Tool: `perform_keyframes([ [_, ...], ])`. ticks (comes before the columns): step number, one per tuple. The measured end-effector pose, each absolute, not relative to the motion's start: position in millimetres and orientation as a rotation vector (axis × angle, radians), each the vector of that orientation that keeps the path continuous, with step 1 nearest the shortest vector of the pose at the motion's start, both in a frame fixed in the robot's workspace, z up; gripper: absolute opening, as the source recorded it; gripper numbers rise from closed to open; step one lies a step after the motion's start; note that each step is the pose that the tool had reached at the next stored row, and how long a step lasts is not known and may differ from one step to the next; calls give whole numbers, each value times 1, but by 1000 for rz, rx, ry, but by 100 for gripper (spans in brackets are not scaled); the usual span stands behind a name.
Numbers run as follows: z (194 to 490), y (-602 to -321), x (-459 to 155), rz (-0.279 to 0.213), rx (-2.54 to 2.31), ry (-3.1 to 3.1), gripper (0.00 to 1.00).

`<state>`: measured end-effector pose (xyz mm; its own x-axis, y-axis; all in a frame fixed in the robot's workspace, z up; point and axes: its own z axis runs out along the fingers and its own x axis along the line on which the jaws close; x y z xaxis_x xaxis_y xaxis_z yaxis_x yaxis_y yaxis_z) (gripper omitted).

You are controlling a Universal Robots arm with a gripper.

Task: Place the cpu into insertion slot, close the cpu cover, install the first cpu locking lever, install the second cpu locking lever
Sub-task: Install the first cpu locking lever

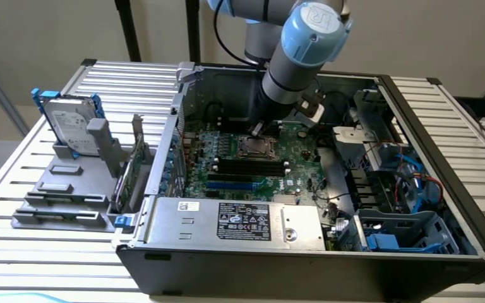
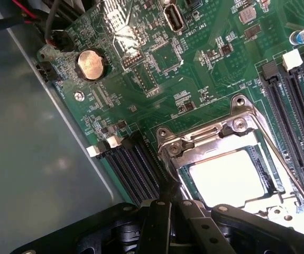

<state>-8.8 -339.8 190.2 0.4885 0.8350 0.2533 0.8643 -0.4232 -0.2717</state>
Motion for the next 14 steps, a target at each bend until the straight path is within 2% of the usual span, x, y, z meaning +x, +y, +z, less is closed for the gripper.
perform_keyframes([
  [14,188,-340,-7,-126,-2358,-1413,11],
])
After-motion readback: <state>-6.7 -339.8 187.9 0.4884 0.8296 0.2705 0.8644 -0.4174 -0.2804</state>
